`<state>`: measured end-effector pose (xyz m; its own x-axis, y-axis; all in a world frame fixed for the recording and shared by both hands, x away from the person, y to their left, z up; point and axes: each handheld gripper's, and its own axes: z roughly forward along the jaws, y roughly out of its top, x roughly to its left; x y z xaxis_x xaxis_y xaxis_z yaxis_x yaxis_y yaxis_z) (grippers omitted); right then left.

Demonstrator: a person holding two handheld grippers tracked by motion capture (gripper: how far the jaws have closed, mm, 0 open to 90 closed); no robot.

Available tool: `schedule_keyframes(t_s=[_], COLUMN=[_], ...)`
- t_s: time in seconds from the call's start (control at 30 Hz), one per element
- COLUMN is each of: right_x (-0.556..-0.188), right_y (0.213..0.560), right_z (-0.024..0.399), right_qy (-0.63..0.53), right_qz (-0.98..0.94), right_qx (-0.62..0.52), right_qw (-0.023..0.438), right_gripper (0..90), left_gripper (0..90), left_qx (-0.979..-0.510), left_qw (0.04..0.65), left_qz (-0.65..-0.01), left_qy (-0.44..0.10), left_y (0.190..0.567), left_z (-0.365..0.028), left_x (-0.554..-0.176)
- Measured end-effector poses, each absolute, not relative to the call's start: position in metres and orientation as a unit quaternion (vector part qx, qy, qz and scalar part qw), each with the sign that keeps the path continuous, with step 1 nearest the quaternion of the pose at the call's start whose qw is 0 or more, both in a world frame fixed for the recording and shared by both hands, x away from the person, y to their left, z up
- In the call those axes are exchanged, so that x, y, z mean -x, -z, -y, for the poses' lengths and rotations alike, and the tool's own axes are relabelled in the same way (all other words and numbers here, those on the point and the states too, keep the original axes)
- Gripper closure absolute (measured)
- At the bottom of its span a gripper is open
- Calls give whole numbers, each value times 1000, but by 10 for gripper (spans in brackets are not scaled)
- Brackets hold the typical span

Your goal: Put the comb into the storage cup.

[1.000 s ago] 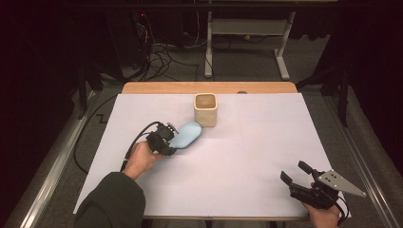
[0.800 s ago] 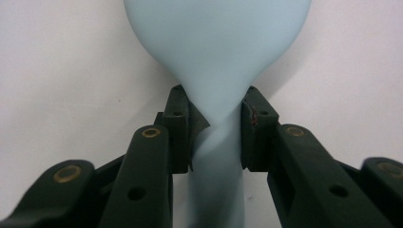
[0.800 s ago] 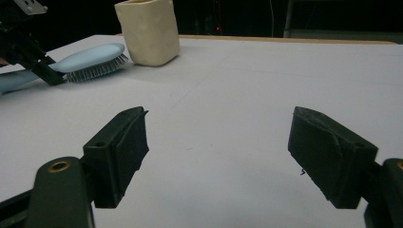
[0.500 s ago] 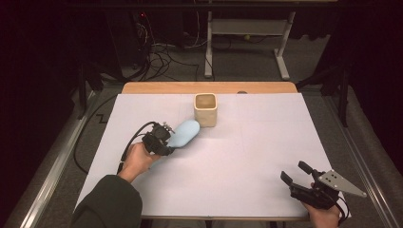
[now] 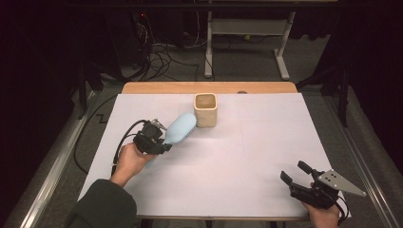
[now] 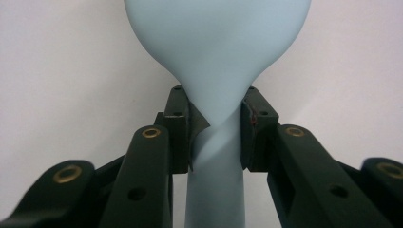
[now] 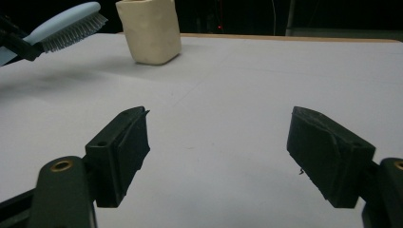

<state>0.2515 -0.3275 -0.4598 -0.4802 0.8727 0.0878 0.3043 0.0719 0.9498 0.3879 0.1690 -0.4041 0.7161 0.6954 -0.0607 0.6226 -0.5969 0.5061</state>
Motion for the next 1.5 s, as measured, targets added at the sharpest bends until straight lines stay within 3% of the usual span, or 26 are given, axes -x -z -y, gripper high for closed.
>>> schedule_keyframes(t_s=[0.6, 1.5], right_x=[-251, -256], right_y=[459, 454], right_z=[327, 316], right_qy=[-529, -547], right_qz=[-679, -674], right_qx=[-431, -418], right_qw=[272, 269], right_gripper=[226, 221], left_gripper=[694, 693], left_qx=[-868, -857], left_qw=[335, 376], left_qz=[-361, -347], left_qy=[-70, -60], left_y=[397, 413], left_z=[-179, -164], left_x=[-355, -320])
